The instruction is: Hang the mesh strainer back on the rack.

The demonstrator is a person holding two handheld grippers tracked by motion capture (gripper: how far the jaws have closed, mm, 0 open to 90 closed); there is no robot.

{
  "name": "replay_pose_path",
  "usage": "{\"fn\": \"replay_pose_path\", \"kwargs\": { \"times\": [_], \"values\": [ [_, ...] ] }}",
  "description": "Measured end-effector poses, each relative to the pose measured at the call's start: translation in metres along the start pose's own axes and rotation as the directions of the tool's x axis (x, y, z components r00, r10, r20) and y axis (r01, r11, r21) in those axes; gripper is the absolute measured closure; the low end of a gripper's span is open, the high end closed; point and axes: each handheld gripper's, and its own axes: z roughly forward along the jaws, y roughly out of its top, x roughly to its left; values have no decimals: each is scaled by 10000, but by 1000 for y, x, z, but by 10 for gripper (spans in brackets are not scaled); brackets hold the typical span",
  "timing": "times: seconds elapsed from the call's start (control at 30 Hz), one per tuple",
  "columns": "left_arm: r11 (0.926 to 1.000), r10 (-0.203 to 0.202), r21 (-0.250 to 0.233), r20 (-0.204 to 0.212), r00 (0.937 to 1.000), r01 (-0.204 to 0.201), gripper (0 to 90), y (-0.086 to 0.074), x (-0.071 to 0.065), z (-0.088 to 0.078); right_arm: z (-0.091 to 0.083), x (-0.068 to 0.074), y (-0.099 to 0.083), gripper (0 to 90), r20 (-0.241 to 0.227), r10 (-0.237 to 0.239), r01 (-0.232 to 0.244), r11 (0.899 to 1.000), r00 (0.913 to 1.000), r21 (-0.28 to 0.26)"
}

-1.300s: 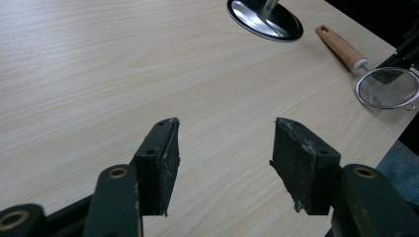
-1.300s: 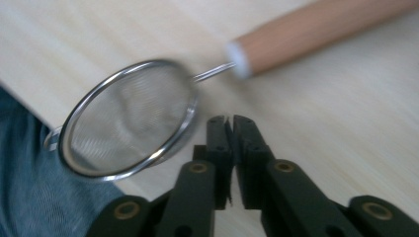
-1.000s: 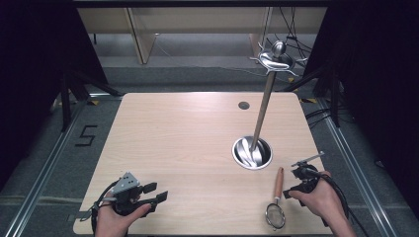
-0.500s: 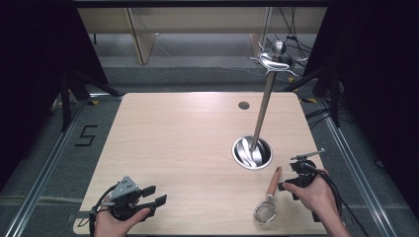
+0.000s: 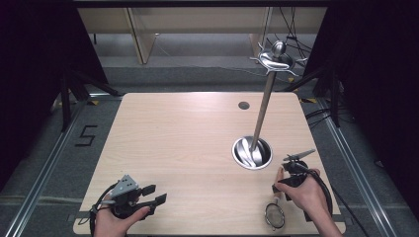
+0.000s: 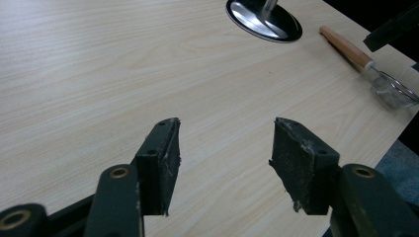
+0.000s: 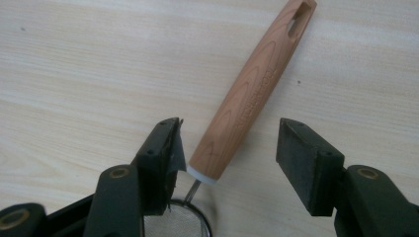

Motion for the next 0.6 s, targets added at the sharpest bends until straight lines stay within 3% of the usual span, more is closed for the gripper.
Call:
{"fn": "replay_pose_path", "kwargs": {
  "times": [0.07, 0.1, 0.13, 0.17, 0.23, 0.27, 0.33, 0.37, 0.43, 0.5, 0.53, 0.6],
  "values": [
    [10000, -6, -45, 67, 10000, 6, 436, 1, -1, 1, 3, 0, 1, 430, 11, 124, -124, 9999, 9999, 48],
    [10000, 4, -5, 48, 10000, -4, 436, 1, 0, 2, 5, 0, 2, 430, 235, 234, -236, 9997, 9994, 56],
    [10000, -3, 11, 35, 10000, 3, 436, 1, -1, 2, 6, -3, 4, 430, 112, -231, 231, 9997, 9997, -14],
    [10000, -3, 11, 35, 10000, 3, 436, 1, -1, 2, 6, -1, 5, 431, 206, 342, -344, 9993, 9992, 138],
    [9999, 131, 39, 17, 9999, -131, 436, 2, 0, 2, 8, -1, 7, 432, 139, 456, -459, 9988, 9989, 195],
    [10000, -15, 68, 12, 10000, 15, 436, 2, 0, 3, 8, 1, 8, 432, 107, 621, -624, 9976, 9980, 304],
    [10000, -24, 27, 59, 10000, 24, 436, 2, 0, 4, 9, 1, 9, 432, 19, 584, -585, 9977, 9983, 354],
    [10000, -20, 86, 20, 10000, 20, 436, 2, 0, 3, 14, -2, 10, 432, 190, 39, -43, 9998, 9998, 182],
    [10000, -27, 75, 30, 10000, 27, 436, 1, 0, 3, 16, -1, 11, 431, 180, 72, -75, 9998, 9998, 183],
    [9999, -91, 62, 1, 10000, 91, 436, 1, 0, 3, 15, 3, 13, 431, 201, 566, -575, 9973, 9982, 453],
    [9999, 104, 49, 52, 9999, -104, 436, 1, 1, 2, 15, 4, 13, 430, 185, 617, -625, 9970, 9979, 465],
    [10000, -44, 20, 90, 9999, 44, 436, 1, 1, 2, 16, 5, 14, 430, 76, 631, -634, 9968, 9980, 477]
  ]
}}
